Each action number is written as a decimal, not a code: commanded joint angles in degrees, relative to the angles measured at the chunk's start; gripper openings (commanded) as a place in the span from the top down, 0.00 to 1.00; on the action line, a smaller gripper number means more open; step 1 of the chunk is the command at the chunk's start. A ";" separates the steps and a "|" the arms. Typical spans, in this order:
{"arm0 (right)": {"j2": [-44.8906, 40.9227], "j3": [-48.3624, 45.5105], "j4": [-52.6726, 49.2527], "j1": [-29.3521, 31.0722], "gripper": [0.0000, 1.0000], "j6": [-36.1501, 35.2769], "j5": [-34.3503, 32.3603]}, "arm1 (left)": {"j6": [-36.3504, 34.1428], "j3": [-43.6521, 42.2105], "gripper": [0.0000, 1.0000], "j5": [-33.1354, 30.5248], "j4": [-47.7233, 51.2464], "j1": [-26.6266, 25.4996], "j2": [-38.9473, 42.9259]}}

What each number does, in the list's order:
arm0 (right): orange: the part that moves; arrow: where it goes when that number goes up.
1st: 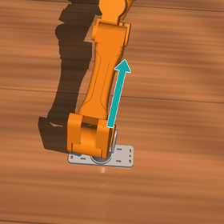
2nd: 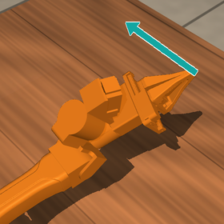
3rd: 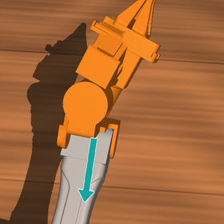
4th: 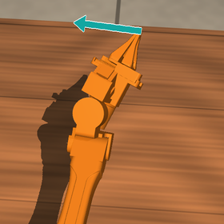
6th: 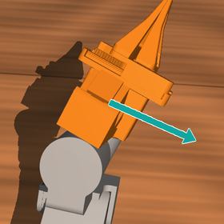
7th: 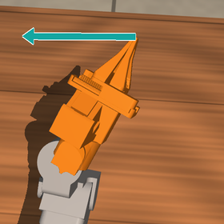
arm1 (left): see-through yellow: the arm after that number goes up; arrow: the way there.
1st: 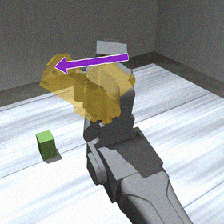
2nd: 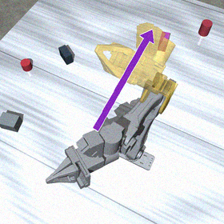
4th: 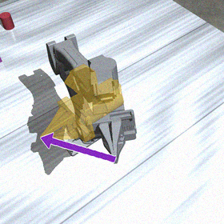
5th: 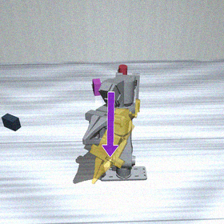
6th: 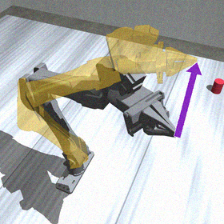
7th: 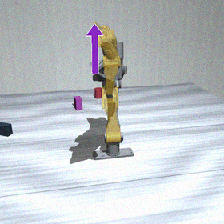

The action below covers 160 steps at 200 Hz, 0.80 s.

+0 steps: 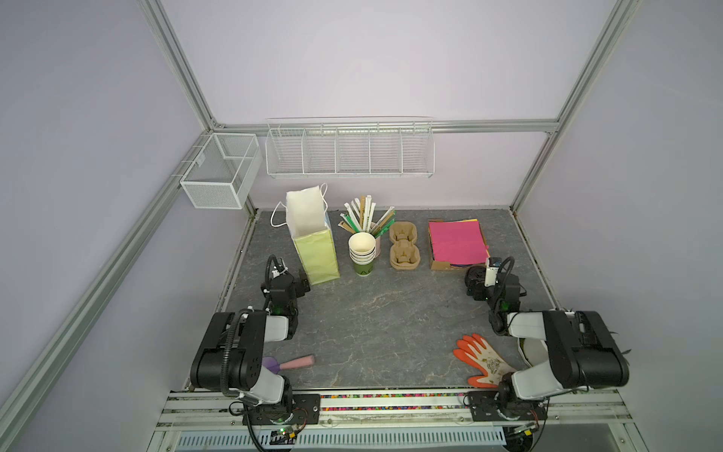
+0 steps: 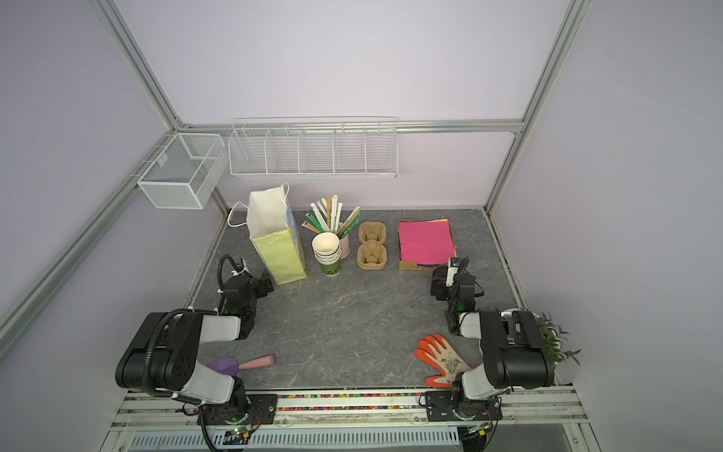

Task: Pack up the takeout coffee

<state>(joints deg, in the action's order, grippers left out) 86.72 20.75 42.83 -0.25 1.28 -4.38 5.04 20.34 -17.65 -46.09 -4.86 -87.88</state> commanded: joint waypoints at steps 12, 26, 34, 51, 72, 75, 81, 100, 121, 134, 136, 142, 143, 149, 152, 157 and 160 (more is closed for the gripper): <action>1.17 1.39 7.08 -0.45 0.12 -3.18 1.64 | -2.66 1.77 0.01 -2.57 -6.87 0.47 -1.09; 1.10 1.39 7.06 -0.45 0.12 -3.18 1.60 | -2.66 1.78 0.01 -2.59 -6.83 0.47 -1.08; 1.10 1.39 7.09 -0.45 0.12 -3.21 1.63 | -2.66 1.72 0.01 -2.57 -6.87 0.47 -1.15; 1.07 1.38 7.07 -0.45 0.12 -3.25 1.58 | -2.62 1.77 0.01 -2.57 -6.83 0.47 -1.15; 1.17 1.40 7.07 -0.45 0.12 -3.22 1.64 | -2.68 1.74 0.01 -2.57 -6.82 0.47 -1.03; 1.13 1.40 7.09 -0.45 0.12 -3.28 1.64 | -2.67 1.74 0.01 -2.57 -6.87 0.47 -1.06; 1.04 1.33 7.05 -0.45 0.12 -3.26 1.54 | -2.66 1.64 0.01 -2.57 -7.03 0.47 -1.07; -0.19 1.57 6.30 -0.12 0.12 -2.90 -0.47 | -2.43 -0.08 0.01 -3.90 -8.41 0.38 1.30; -8.01 3.41 -3.93 0.25 0.12 -3.09 -1.31 | -3.24 0.30 0.01 -4.00 -2.86 -0.35 6.77; -12.13 2.92 -5.60 0.82 0.12 -3.29 -3.20 | -3.28 1.71 0.01 -3.56 4.54 -0.85 11.73; -12.81 2.83 -5.86 1.10 0.12 -3.39 -3.62 | -3.13 1.92 0.01 -3.36 5.79 -0.85 12.52; -15.35 2.85 -7.33 1.96 0.12 -3.79 -5.10 | -2.15 2.67 0.01 -2.86 8.97 -0.85 14.52; -15.83 2.87 -7.67 2.12 0.12 -3.81 -5.50 | -1.97 2.77 0.01 -2.89 9.60 -0.85 14.77; -18.61 3.23 -9.59 3.33 0.12 -4.08 -7.38 | -0.20 3.67 0.01 -2.51 12.91 -0.85 16.67; -20.13 3.43 -10.55 3.85 0.12 -4.17 -8.29 | 1.01 4.30 0.01 -2.31 14.79 -0.85 17.70; -22.48 3.98 -12.22 4.95 0.12 -4.23 -9.31 | 3.30 5.29 0.01 -2.25 17.56 -0.85 19.33; -24.03 4.52 -13.59 5.58 0.12 -4.18 -9.81 | 4.62 5.89 0.01 -2.03 19.43 -0.85 20.19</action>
<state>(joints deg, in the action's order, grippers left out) 71.61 22.74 37.10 1.67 -0.93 -8.05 4.16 21.78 -20.53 -40.86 -5.45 -73.58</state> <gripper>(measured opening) 0.878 0.991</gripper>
